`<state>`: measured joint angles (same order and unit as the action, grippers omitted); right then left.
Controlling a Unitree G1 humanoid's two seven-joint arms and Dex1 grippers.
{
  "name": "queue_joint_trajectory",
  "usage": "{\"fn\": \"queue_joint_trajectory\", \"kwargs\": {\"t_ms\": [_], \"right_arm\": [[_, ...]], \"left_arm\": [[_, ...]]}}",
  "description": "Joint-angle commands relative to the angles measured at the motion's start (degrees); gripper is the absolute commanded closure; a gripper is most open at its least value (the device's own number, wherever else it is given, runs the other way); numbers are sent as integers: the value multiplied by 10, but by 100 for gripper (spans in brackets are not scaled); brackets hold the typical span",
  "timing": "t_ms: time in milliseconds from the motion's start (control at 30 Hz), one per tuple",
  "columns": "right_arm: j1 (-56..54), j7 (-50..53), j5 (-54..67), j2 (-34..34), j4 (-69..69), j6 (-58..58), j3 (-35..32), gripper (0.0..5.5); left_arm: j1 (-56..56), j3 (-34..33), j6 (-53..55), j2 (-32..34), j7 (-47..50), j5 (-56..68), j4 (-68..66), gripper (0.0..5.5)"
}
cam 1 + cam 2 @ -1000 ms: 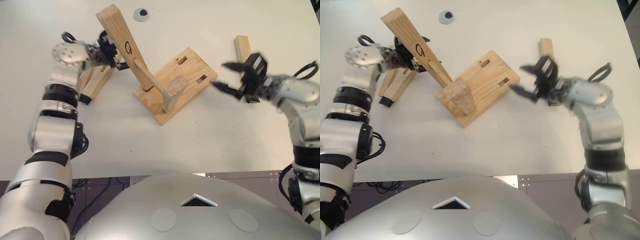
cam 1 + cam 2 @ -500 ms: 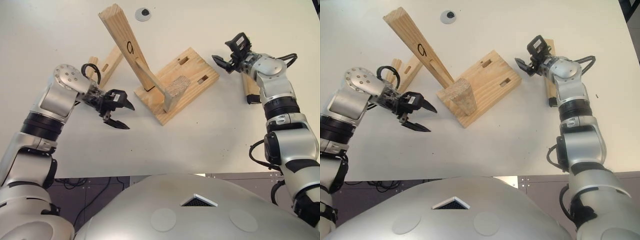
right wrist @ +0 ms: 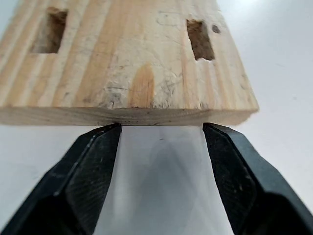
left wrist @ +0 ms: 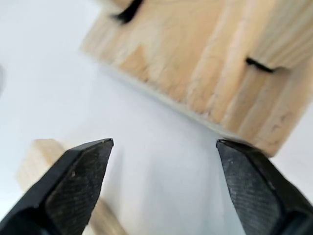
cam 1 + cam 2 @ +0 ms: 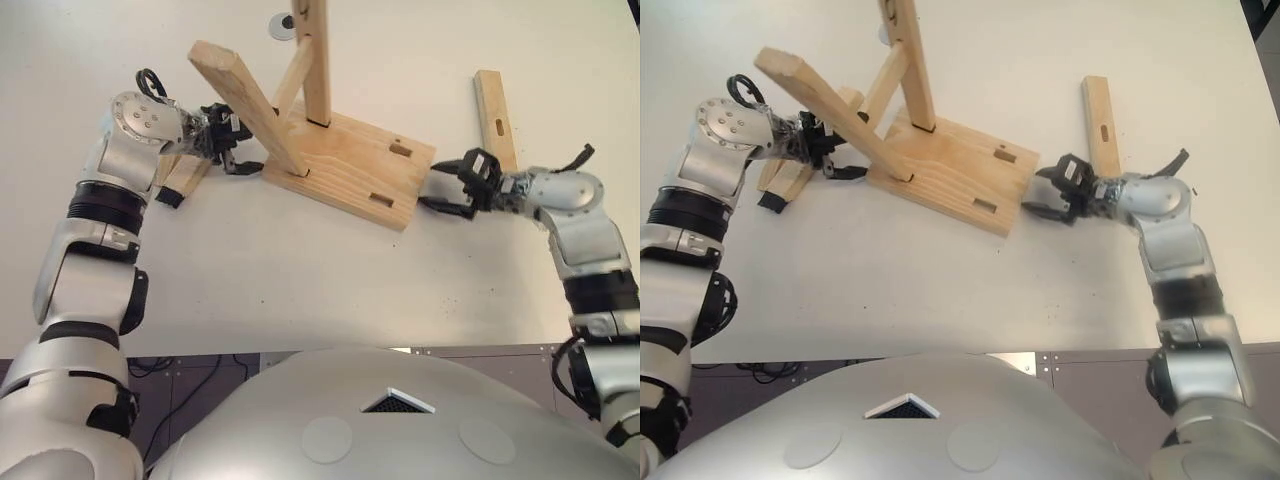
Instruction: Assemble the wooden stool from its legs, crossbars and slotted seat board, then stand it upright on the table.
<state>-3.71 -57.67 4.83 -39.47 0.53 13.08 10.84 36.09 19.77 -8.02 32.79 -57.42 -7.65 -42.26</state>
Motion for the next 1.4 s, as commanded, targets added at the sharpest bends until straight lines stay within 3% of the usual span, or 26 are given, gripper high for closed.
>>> {"fn": "queue_joint_trajectory", "kwargs": {"t_ms": [33,200,400,500,667,933,1233,1400], "right_arm": [[90,-37,83,-29,255,102,38,239],[100,-61,103,-78,303,147,-7,239],[-14,-42,139,-94,145,140,-128,239],[-54,19,84,-57,46,86,-114,239],[-82,113,87,1,-11,70,-156,239],[-19,148,90,10,4,62,-189,239],[-7,150,89,6,2,61,-187,239],[-8,146,86,5,2,61,-182,239]], "left_arm": [[51,-29,-87,-88,91,9,-57,160],[93,-60,-118,-91,176,1,-101,160],[75,-60,-94,-9,34,13,-38,160],[38,-40,-84,17,-24,3,-13,160],[74,-116,17,34,42,36,-46,160],[-5,-176,114,103,14,72,-82,160],[-67,-191,156,89,46,79,-95,160],[-117,-188,208,86,58,80,-58,235]]}}
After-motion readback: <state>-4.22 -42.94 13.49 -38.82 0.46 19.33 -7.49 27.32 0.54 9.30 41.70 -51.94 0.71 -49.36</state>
